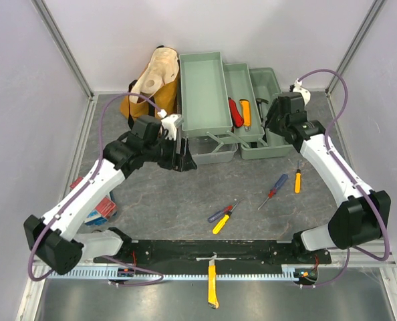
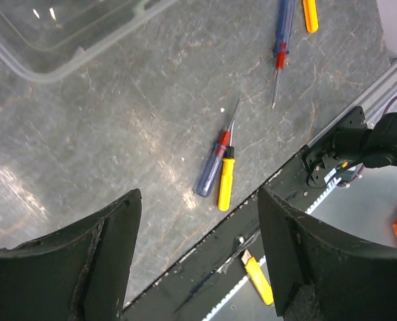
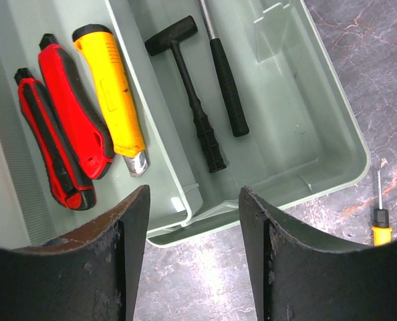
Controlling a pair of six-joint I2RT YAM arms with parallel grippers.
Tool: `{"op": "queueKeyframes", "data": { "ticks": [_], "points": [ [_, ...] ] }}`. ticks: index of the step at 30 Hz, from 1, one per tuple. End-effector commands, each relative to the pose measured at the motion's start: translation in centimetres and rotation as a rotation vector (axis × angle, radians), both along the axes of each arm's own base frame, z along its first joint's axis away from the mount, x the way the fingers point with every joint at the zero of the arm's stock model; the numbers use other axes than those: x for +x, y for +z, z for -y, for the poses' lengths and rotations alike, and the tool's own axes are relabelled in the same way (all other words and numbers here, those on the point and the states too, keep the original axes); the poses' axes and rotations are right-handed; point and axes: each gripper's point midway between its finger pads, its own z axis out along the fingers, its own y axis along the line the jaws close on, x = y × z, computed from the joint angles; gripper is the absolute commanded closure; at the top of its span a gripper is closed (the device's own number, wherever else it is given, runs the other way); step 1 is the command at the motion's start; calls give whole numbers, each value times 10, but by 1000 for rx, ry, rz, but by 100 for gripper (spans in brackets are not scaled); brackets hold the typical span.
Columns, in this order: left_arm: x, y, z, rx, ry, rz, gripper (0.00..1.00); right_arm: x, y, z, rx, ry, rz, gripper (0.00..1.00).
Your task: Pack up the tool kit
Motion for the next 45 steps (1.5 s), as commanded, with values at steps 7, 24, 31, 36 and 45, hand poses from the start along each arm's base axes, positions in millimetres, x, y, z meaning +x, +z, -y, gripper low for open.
{"op": "queueKeyframes", "data": {
  "ticks": [7, 24, 31, 36, 45],
  "points": [
    [-58, -1, 8, -23, 136, -116, 25, 19, 18, 7, -4, -52, 40, 36],
    [-156, -84, 8, 20, 127, -379, 30, -33, -2, -3, 118, -50, -108, 36],
    [-218, -123, 57, 190, -63, -401, 30, -60, -39, 1, 62, 22, -166, 33],
    [-252, -153, 77, 319, -97, -451, 26, -69, -50, 1, 66, 48, -149, 31],
    [-313, -187, 123, 392, -95, -513, 23, -77, -56, 5, 61, 52, -111, 31]
  ]
}}
